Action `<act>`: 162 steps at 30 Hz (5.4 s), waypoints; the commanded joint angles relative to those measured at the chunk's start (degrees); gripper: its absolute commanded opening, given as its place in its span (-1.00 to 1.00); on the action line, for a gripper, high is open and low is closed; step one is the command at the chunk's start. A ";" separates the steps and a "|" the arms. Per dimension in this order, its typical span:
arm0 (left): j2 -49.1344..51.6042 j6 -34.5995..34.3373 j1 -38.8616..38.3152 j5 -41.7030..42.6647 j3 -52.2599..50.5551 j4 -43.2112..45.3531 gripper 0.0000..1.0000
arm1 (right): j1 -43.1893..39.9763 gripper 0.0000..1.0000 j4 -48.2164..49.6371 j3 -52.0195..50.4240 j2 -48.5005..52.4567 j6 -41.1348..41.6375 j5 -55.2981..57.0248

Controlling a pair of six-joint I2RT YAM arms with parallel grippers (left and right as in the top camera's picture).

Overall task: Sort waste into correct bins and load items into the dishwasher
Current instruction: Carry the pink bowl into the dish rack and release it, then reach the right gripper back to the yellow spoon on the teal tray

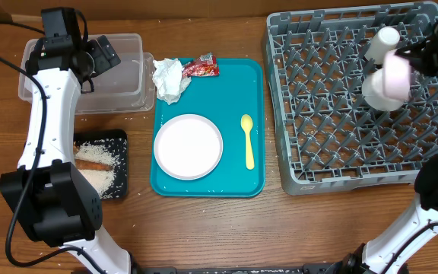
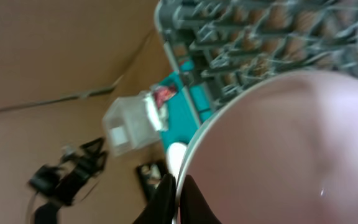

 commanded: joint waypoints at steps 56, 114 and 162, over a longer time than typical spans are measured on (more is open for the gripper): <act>-0.17 -0.39 -0.02 0.04 0.72 0.24 1.00 | 1.25 -0.92 0.31 -12.94 -0.59 23.47 57.20; -0.17 -0.39 -0.02 0.04 0.72 0.24 1.00 | 46.07 0.52 22.58 -17.49 -11.04 13.81 45.31; -0.17 -0.39 -0.42 0.02 0.72 0.24 1.00 | 55.91 -0.53 32.06 -25.90 11.85 21.16 50.75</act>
